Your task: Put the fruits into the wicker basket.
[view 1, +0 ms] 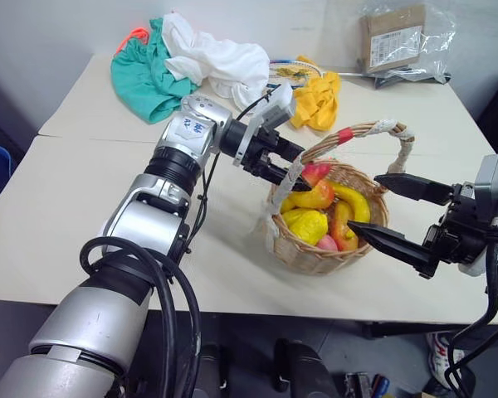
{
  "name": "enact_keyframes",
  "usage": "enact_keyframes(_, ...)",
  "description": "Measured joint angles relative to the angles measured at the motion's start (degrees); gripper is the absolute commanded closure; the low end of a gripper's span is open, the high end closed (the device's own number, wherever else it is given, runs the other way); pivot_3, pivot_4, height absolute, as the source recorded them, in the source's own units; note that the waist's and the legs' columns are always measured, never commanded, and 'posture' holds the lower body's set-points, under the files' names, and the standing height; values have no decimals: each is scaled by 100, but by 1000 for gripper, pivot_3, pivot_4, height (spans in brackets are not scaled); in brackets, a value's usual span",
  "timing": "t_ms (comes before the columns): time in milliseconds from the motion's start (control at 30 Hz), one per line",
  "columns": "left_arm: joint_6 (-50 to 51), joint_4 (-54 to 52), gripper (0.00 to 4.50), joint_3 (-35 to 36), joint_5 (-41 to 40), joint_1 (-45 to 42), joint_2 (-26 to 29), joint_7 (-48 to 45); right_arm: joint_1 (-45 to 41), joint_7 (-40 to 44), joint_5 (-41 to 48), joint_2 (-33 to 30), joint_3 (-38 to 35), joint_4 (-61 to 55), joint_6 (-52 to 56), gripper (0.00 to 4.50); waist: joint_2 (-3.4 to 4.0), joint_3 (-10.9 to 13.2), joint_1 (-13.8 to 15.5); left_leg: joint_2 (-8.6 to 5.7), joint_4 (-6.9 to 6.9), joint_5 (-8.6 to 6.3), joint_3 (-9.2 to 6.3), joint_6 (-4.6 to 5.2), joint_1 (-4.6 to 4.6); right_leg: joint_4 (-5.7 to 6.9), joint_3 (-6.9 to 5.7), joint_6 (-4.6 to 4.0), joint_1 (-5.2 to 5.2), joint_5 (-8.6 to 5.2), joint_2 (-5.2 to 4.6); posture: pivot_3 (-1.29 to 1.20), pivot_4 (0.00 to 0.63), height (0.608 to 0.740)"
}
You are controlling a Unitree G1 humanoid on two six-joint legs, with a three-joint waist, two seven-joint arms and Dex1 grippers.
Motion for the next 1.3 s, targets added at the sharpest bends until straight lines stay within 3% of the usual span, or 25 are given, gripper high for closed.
enact_keyframes(200,-171,-38,68,504,-262,33,305,10,76,-59,38,31,0,2,0,0,0,0,2,0,4,0,-1,0,-2,3,-1,0,0,0,-1,0,150,740)
enact_keyframes(333,79,-852,68,1345,-825,491,1099,305,513,-221,-25,218,-165,34,15,0,2,-1,-61,10,-3,-1,0,-5,1,19,3,0,0,0,4,0,150,740)
enact_keyframes(433,927,-2214,68,1863,-1306,1192,1691,628,773,-425,-119,335,-354,193,32,0,3,-2,-73,10,3,1,-1,-10,2,24,2,0,4,0,5,0,150,740)
enact_keyframes(567,2784,-4953,68,2311,-2390,2727,2453,1021,804,-884,-371,654,-371,512,11,0,3,-2,-93,10,15,1,-9,-10,4,24,11,0,14,0,2,0,150,740)
enact_keyframes(667,4016,-7087,68,2747,-3558,3815,2883,1386,383,-1288,-779,936,55,1062,0,0,1,-3,-139,16,24,-2,-23,-17,14,16,39,-1,34,0,0,0,150,740)
enact_keyframes(767,4585,-8364,68,2858,-4350,4194,2910,1920,-125,-1540,-1264,1182,628,1672,-27,0,7,-5,-119,10,27,-5,-35,-24,53,-4,46,-6,76,-3,2,0,150,740)
enact_keyframes(1067,4857,-9163,68,2960,-5209,4607,2847,3422,-1309,-1214,-2198,1987,1619,3074,-517,0,25,-10,-175,28,12,-12,-14,-44,79,6,57,-16,80,-9,30,0,150,740)
enact_keyframes(1300,4634,-9211,68,2972,-5401,4701,3117,3822,-1623,-886,-2484,2256,1902,3321,-627,0,28,-8,-144,25,1,-11,-12,-47,76,7,46,-19,76,-11,28,0,150,740)
